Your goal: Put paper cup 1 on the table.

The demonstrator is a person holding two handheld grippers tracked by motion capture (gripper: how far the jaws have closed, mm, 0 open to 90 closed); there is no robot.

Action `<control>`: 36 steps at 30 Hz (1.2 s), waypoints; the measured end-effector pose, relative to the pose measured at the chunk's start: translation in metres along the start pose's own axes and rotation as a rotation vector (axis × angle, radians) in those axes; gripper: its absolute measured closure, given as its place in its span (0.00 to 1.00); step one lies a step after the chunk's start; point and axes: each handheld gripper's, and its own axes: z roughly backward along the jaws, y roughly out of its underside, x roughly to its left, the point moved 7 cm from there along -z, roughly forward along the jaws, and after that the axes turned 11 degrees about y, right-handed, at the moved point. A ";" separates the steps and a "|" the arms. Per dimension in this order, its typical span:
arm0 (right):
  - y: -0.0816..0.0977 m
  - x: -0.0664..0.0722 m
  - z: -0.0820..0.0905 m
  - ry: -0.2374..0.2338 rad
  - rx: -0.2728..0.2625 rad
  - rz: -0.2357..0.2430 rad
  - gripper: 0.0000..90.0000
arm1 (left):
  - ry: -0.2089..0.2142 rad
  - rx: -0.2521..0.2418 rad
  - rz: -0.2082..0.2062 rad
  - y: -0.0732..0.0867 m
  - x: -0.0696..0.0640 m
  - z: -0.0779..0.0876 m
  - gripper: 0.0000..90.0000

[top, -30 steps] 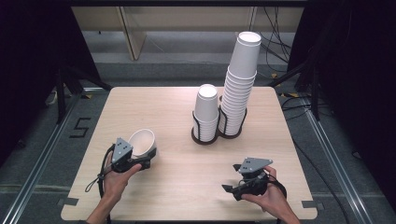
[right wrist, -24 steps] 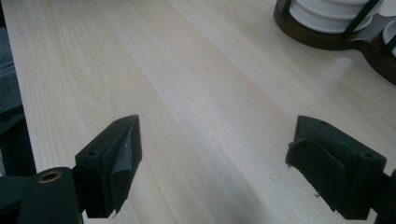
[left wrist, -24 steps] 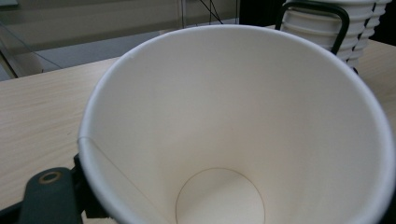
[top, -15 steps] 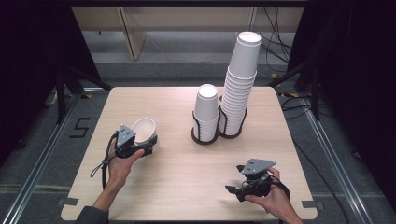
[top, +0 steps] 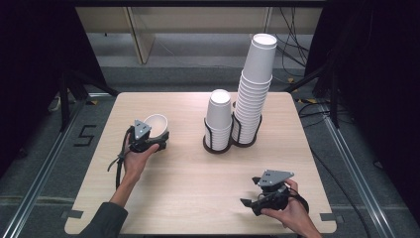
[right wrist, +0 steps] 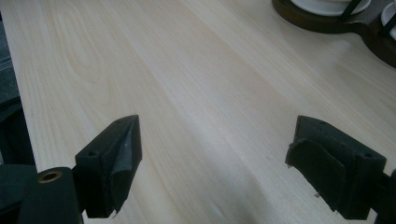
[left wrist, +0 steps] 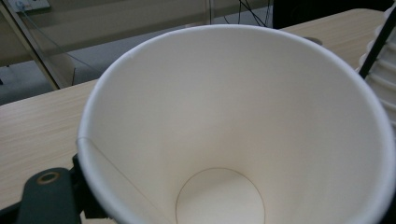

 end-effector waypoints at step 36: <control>0.006 0.002 0.001 -0.010 0.010 0.014 0.20 | -0.114 0.067 0.061 0.019 0.041 -0.025 0.14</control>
